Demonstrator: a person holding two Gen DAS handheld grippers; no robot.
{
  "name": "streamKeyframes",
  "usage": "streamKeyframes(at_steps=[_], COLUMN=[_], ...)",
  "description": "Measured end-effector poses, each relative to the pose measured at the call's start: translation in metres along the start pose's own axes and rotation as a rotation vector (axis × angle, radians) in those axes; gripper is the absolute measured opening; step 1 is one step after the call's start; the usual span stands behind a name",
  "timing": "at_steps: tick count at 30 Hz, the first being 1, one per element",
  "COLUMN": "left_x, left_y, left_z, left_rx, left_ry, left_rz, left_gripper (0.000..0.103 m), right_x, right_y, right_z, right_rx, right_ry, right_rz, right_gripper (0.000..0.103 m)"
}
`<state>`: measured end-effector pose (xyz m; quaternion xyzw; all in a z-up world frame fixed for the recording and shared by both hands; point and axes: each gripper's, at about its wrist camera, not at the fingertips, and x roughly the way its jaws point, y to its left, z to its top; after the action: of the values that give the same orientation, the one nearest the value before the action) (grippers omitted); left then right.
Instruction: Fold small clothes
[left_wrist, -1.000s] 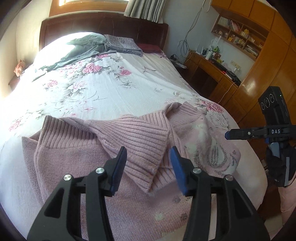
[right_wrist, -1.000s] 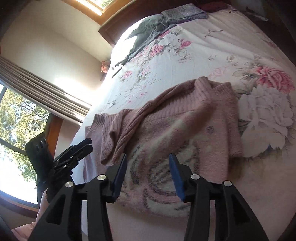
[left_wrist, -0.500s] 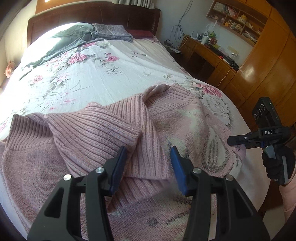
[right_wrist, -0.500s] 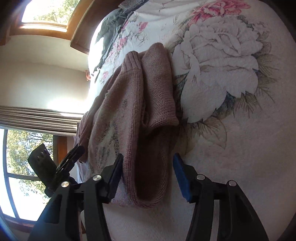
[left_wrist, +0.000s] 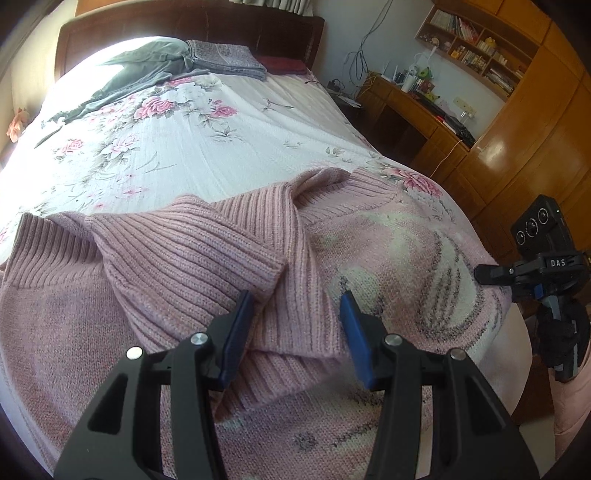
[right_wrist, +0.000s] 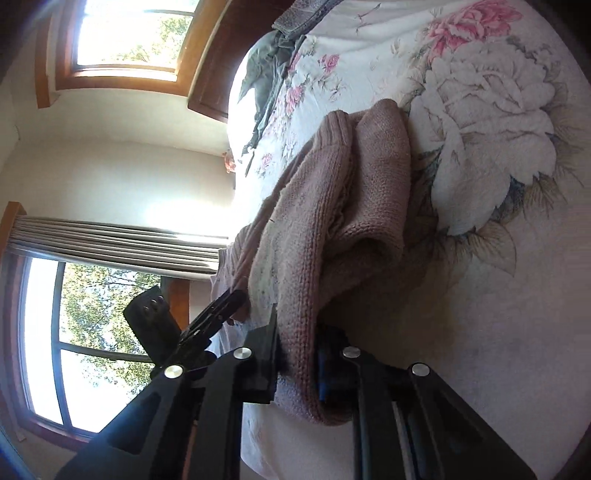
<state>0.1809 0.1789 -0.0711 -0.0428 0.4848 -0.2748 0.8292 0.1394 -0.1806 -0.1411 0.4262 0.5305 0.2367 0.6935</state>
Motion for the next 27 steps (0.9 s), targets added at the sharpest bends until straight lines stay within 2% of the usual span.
streamKeyframes(at_steps=[2, 6, 16, 19, 21, 24, 27], left_x=[0.001, 0.003, 0.004, -0.011, -0.032, -0.063, -0.09], left_y=[0.001, 0.001, 0.001, 0.006, 0.013, 0.029, 0.051], left_z=[-0.001, -0.002, -0.003, -0.002, -0.005, -0.014, -0.023], left_rx=[-0.002, 0.001, -0.013, -0.076, -0.11, -0.149, -0.207], left_ry=[0.0, 0.001, -0.005, 0.002, -0.024, -0.076, -0.119], left_rz=[-0.005, -0.005, -0.007, -0.035, -0.061, -0.062, -0.056], left_gripper=[0.049, 0.049, 0.049, 0.049, 0.053, 0.054, 0.054], right_x=[0.012, 0.018, 0.015, 0.011, 0.004, 0.003, 0.021], right_y=[-0.02, -0.05, -0.044, -0.019, 0.011, 0.066, 0.128], right_z=[-0.003, -0.008, -0.008, -0.004, 0.002, 0.015, 0.02], right_rx=[0.062, 0.139, 0.115, 0.076, 0.017, -0.084, -0.228], right_ry=[0.028, 0.013, 0.014, 0.006, -0.01, -0.018, 0.003], right_rz=[-0.034, 0.044, -0.012, -0.045, -0.061, -0.104, -0.166], right_gripper=[0.015, 0.015, 0.016, 0.016, 0.015, 0.015, 0.016])
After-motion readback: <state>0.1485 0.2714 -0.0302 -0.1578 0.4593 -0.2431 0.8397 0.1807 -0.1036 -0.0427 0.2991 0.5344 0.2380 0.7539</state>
